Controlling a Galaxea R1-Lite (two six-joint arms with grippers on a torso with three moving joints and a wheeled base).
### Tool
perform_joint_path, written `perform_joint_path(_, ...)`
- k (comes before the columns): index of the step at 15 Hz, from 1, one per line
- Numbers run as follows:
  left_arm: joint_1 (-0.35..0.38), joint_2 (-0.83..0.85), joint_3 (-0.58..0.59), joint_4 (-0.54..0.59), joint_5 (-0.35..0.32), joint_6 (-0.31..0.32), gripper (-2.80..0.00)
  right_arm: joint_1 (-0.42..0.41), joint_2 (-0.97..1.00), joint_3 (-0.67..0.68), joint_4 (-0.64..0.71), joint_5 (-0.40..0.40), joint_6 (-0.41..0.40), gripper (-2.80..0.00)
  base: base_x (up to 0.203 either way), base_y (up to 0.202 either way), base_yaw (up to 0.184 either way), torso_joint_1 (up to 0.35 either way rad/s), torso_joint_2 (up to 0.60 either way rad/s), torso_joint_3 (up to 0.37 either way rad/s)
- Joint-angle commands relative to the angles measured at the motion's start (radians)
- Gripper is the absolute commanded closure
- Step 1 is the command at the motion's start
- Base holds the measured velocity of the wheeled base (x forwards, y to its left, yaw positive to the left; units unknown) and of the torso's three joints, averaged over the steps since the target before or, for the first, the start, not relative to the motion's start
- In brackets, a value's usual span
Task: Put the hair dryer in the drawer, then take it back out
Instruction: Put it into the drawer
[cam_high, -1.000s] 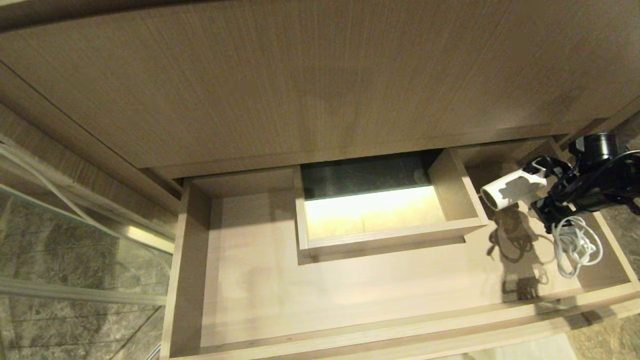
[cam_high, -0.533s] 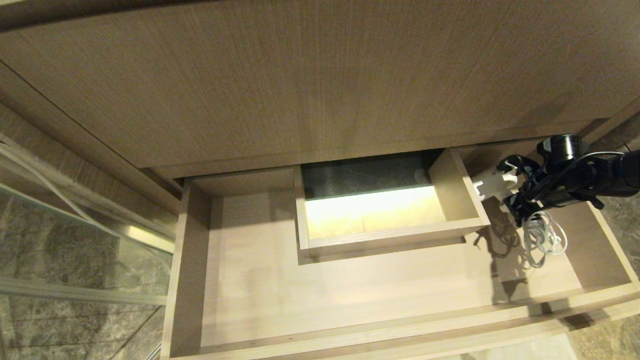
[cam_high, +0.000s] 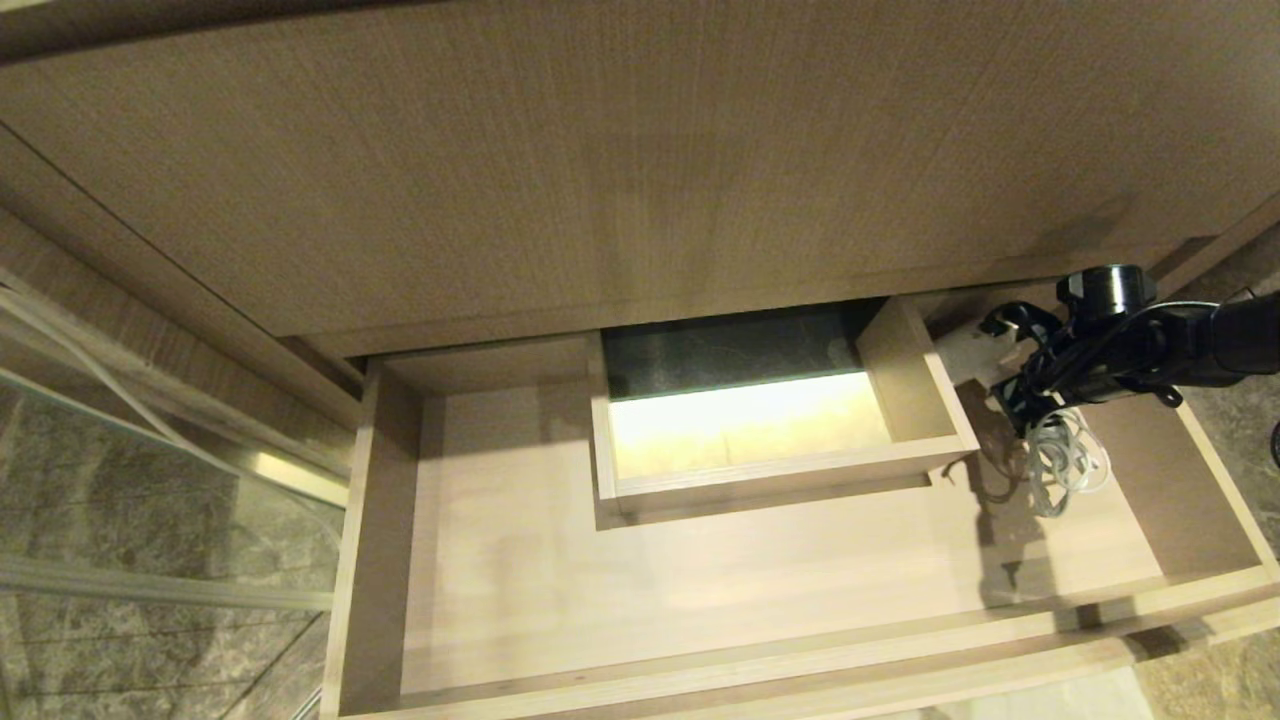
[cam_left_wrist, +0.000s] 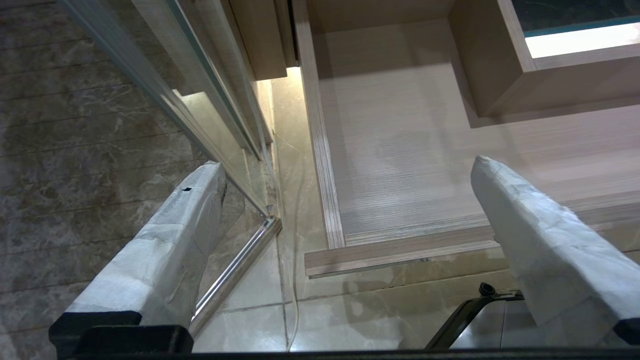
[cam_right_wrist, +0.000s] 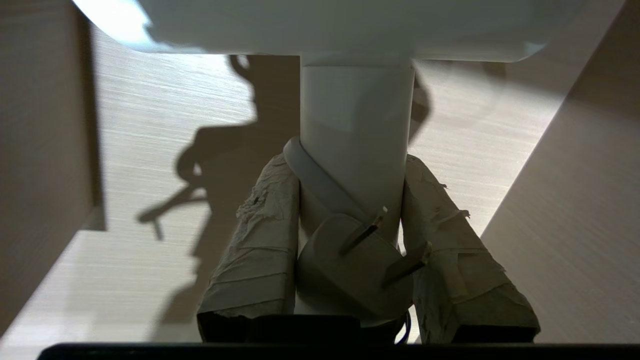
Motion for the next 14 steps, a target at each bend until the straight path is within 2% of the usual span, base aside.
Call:
perform_joint_path(1, 0.000, 0.000, 0.000, 0.001, 0.000, 0.000, -2.80, 0.002, 0.005, -0.001, 0.001, 0.000, -0.004, 0.00, 0.000, 0.000, 0.000, 0.000, 0.00, 0.000)
perform_joint_path(14, 0.000, 0.000, 0.000, 0.002, 0.000, 0.000, -2.80, 0.001, 0.053, -0.023, 0.004, -0.004, -0.002, 0.00, 0.000, 0.000, 0.000, 0.000, 0.00, 0.000)
